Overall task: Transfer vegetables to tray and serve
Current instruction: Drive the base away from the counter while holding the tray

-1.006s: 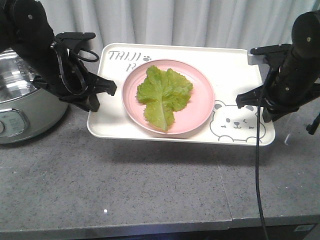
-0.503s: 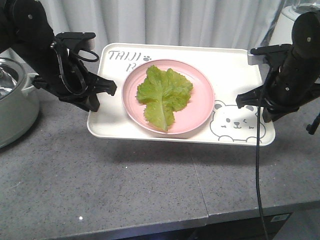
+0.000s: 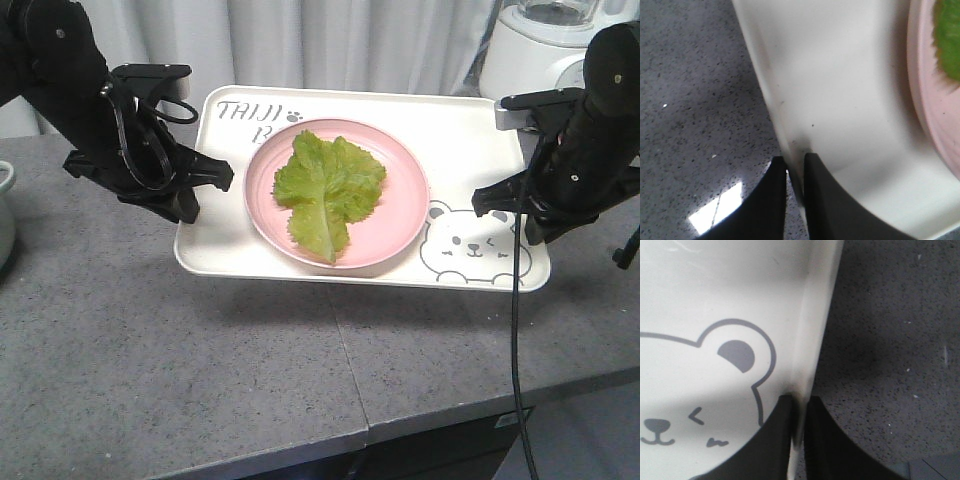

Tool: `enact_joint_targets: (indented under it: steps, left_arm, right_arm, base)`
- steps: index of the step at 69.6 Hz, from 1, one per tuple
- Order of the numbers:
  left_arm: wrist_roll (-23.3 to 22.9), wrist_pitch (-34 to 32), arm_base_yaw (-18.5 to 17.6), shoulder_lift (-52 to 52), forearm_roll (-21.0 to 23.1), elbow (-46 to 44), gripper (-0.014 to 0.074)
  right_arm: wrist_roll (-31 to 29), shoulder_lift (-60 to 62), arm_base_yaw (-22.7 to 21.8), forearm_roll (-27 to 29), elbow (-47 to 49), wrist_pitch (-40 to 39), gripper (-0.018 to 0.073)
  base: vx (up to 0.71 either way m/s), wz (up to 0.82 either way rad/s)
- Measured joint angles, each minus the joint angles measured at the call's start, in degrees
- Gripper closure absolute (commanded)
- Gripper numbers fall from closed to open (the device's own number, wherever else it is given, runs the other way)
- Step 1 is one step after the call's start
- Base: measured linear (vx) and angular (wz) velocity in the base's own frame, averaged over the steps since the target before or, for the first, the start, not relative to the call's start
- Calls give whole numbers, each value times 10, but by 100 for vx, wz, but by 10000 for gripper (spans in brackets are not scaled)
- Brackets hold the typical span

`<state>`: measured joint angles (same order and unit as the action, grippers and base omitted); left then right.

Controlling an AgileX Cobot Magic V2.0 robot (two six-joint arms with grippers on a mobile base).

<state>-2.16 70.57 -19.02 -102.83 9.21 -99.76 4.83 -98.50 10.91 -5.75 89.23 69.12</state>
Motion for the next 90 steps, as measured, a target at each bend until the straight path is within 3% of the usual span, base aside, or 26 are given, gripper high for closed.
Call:
enact_joint_targets:
  steps: [90]
  left_arm:
    - [0,0,0,0,0,0,602]
  right_arm:
    - [0,0,0,0,0,0,569]
  base:
    - [0,-23]
